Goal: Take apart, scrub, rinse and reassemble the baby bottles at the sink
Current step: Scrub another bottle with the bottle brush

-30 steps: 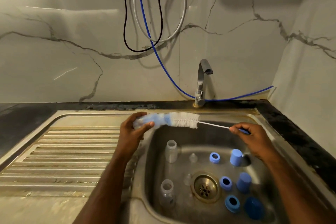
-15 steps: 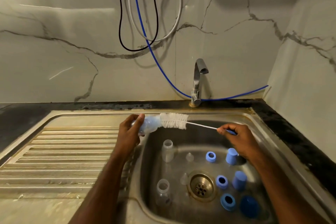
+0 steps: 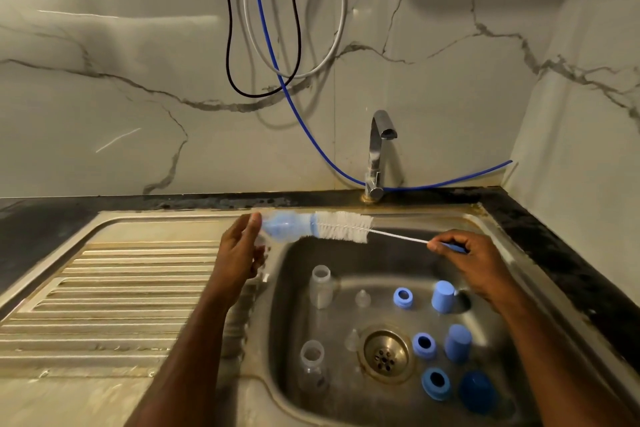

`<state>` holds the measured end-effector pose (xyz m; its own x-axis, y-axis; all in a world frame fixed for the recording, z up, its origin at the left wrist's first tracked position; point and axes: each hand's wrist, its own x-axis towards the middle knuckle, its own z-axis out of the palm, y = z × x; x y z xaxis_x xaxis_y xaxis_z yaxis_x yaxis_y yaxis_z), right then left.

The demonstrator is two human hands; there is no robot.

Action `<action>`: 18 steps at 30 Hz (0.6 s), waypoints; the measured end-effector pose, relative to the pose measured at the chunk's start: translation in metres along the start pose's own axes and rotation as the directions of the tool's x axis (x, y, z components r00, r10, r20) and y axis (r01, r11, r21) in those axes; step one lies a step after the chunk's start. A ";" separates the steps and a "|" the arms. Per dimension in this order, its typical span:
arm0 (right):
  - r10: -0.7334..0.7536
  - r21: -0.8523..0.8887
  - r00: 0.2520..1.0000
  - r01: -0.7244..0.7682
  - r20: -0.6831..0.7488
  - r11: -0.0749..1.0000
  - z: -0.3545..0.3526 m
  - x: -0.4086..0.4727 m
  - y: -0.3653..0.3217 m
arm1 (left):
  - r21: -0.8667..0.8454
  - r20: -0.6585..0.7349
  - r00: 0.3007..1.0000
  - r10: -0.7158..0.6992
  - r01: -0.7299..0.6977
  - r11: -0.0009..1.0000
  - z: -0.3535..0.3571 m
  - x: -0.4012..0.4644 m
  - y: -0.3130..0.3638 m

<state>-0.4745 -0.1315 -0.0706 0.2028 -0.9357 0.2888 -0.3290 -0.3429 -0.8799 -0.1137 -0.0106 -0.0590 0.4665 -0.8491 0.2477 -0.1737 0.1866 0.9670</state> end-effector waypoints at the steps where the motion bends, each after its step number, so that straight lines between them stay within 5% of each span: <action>1: 0.000 0.020 1.000 0.001 -0.023 1.000 -0.005 0.001 0.002 | -0.031 -0.045 0.999 -0.028 0.027 0.999 -0.004 0.001 0.001; 7: -0.015 0.026 0.999 0.014 0.042 1.000 0.013 -0.003 -0.004 | 0.061 -0.001 0.999 -0.046 0.046 0.997 0.009 0.001 -0.001; 12: 0.018 0.077 0.999 -0.015 -0.032 0.997 -0.005 0.000 0.004 | -0.104 -0.130 0.956 -0.263 0.251 0.962 -0.015 0.013 0.001; 18: -0.007 0.067 1.000 0.006 0.018 0.998 0.010 -0.001 -0.001 | -0.008 -0.106 0.972 -0.210 0.210 0.978 0.008 0.005 0.000</action>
<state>-0.4655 -0.1289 -0.0736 0.2221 -0.9314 0.2883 -0.2652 -0.3423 -0.9014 -0.1182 -0.0193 -0.0585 0.5818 -0.8121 0.0445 -0.0652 0.0080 0.9978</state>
